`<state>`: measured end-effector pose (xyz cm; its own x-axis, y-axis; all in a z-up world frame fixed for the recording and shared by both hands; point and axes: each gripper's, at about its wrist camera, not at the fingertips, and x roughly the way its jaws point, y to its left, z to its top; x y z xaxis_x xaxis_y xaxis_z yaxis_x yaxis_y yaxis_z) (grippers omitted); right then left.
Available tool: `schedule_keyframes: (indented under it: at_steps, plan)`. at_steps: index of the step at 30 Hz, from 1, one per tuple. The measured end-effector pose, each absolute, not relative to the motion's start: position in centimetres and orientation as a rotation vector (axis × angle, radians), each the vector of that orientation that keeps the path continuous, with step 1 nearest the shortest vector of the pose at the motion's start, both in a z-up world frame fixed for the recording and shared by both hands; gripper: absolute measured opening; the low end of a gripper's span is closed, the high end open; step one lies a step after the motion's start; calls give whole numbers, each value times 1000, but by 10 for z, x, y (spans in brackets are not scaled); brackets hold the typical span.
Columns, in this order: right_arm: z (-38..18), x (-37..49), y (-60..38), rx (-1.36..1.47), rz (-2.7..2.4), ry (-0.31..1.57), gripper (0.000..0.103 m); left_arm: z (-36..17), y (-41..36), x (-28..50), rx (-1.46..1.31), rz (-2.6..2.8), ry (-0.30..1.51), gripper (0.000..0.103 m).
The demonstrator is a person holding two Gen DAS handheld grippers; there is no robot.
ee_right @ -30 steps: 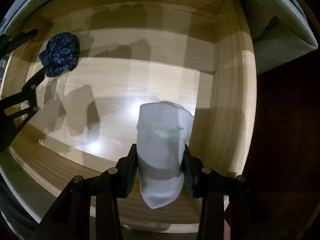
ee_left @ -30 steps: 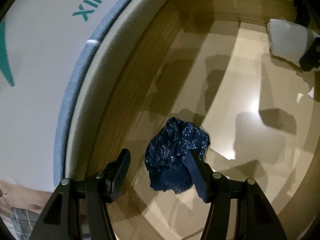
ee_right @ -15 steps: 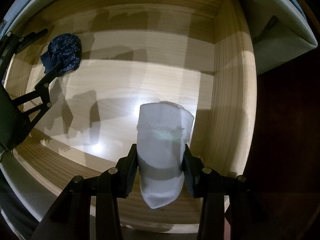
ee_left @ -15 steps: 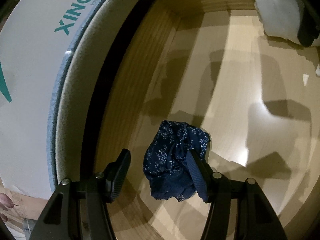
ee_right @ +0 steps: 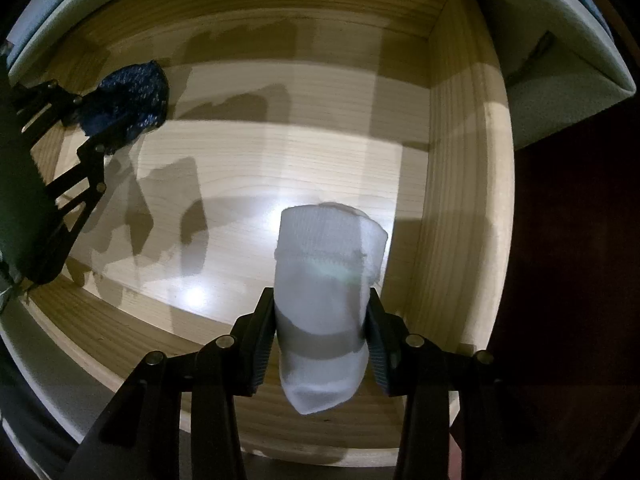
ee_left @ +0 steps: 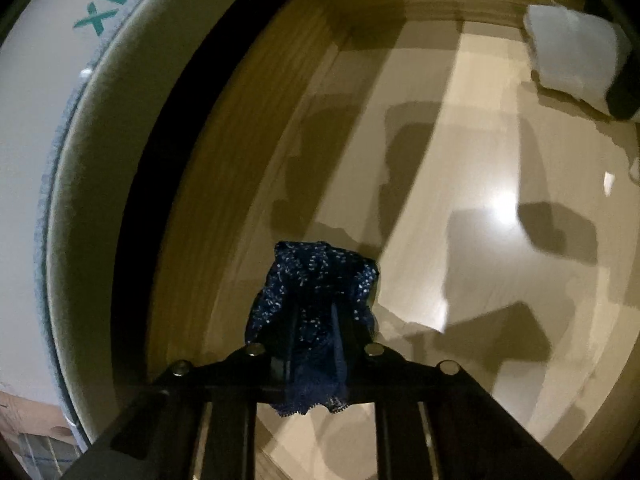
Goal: Take underwear out of drawer
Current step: 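Lift the navy floral underwear with the left tool over the white box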
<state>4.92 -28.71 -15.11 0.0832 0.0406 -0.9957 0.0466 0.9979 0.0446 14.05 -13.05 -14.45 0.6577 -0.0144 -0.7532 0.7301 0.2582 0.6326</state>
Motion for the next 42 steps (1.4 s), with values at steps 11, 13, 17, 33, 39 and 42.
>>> schedule_keyframes:
  at_steps: [11, 13, 17, 33, 39, 42]
  plan:
    - [-152, 50, -287, 68, -6, 1490, 40, -132, -124, 181, 1059, -518, 1060, 9]
    - [-155, 50, -286, 65, -11, 1492, 40, -130, -112, 178, 1001, -496, 1134, 9]
    - [-155, 50, -286, 55, -16, 1498, 40, -128, -99, 185, 880, -439, 1277, 9]
    - [-155, 48, -288, 48, -17, 1504, 41, -121, -28, 189, 181, -220, 1666, 11]
    - [-157, 50, -276, 38, -24, 1508, 41, -105, -19, 172, 178, -262, 1645, 21]
    - [-154, 52, -270, 32, -27, 1511, 41, -94, -17, 167, 106, -309, 1632, 48]
